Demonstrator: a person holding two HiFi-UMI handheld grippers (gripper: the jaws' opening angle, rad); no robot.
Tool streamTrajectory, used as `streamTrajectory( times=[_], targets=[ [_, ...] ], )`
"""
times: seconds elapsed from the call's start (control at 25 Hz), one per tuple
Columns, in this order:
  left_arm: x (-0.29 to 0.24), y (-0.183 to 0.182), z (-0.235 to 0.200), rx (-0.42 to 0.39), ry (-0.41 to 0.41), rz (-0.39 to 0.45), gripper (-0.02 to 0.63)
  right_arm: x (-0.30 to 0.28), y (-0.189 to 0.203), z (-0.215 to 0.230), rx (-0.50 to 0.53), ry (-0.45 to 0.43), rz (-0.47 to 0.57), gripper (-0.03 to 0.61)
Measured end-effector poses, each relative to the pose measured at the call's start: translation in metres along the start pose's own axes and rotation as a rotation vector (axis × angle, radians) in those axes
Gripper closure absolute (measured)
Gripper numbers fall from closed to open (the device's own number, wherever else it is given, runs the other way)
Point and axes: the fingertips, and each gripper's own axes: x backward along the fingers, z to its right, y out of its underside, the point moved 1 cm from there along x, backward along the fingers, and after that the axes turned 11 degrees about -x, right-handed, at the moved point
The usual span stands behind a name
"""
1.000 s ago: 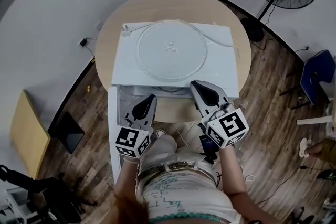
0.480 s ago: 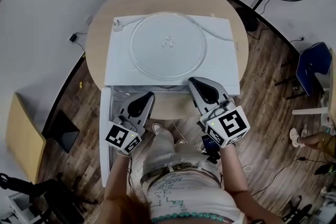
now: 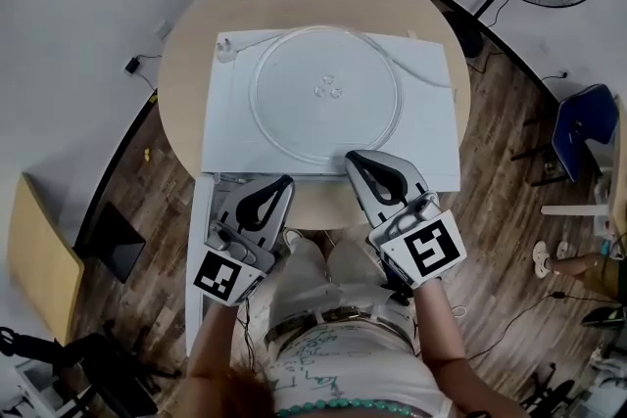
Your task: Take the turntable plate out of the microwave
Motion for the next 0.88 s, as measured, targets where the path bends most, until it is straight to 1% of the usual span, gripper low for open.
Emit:
streamTrajectory(
  times=[0.08,0.16,0.24,0.32,0.4,0.48,0.52,0.6,0.68,0.88],
  targets=[
    [0.003,0.003,-0.005,0.006,0.0,0.0,0.594,-0.008,0.001,-0.006,0.034,-0.018,-0.016,0.588],
    [0.005,0.004,-0.01,0.02,-0.023,0.016,0.594,-0.013,0.001,-0.01,0.045,-0.043,-0.026,0.588],
    [0.002,0.001,-0.015,0.026,-0.083,0.012,0.594,-0.017,-0.001,-0.011,0.031,-0.073,-0.021,0.588],
    [-0.002,-0.005,-0.017,0.016,-0.151,-0.018,0.594,-0.02,-0.004,-0.01,0.016,-0.11,-0.017,0.588],
    [-0.008,-0.014,-0.021,0.014,-0.236,-0.042,0.594,-0.022,-0.007,-0.009,0.013,-0.153,-0.019,0.588],
    [-0.014,-0.027,-0.025,0.023,-0.31,-0.029,0.594,-0.023,-0.012,-0.009,0.01,-0.194,-0.01,0.588],
    [-0.017,-0.033,-0.026,0.029,-0.334,-0.016,0.594,-0.023,-0.015,-0.008,0.008,-0.209,-0.003,0.588],
    [-0.025,-0.042,-0.024,0.033,-0.364,-0.004,0.594,-0.022,-0.02,-0.005,0.004,-0.233,0.012,0.588],
    [-0.032,-0.046,-0.02,0.023,-0.384,-0.012,0.594,-0.021,-0.022,-0.003,0.005,-0.251,0.023,0.588],
    [-0.043,-0.055,-0.013,-0.031,-0.418,-0.046,0.594,-0.019,-0.023,0.001,0.027,-0.282,0.048,0.588]
  ],
)
